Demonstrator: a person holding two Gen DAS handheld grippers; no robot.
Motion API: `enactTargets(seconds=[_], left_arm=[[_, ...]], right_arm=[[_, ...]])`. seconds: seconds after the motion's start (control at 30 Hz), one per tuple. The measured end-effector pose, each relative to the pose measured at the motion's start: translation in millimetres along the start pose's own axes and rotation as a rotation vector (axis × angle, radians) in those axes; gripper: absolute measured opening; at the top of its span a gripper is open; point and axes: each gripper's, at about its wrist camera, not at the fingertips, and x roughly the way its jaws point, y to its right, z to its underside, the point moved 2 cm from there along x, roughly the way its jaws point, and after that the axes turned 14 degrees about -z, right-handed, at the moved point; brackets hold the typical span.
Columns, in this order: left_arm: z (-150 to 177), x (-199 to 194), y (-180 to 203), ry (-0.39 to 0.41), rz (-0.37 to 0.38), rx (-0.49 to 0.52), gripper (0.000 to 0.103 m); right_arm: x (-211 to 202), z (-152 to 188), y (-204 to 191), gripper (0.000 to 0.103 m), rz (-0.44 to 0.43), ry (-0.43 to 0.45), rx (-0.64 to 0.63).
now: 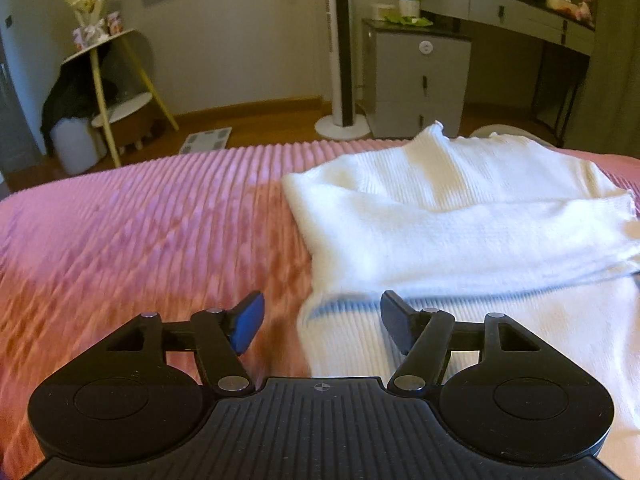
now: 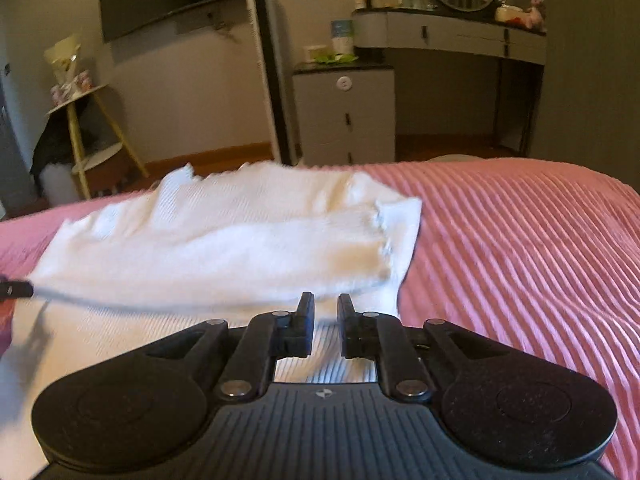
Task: Fold small clothes
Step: 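Grasp the ruffled hem with the right gripper, straighten it, release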
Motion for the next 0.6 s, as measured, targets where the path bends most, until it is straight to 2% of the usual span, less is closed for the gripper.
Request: enactTargets(seconds=[0.17, 0.23, 0.33, 0.43, 0.6], left_arm=[[17, -21, -9, -0.023, 0.007, -0.033, 0.080], [31, -33, -13, -0.030, 0.033, -0.052, 0.088], [56, -46, -16, -0.051, 0.064, -0.050, 0.089], [82, -54, -17, -0.090, 0.070, -0.024, 0.089], [122, -71, -27, -0.149, 0.073, -0.033, 0.089]], right_arm=[[-23, 17, -10, 0.013, -0.026, -0.035, 0.030], [-34, 29, -16, 0.025, -0.055, -0.075, 0.026], [-50, 51, -23, 0.029, -0.080, -0.131, -0.006], [-66, 75, -23, 0.029, -0.054, -0.192, 0.000], [-112, 100, -10, 0.030, -0.093, -0.182, 0.134]])
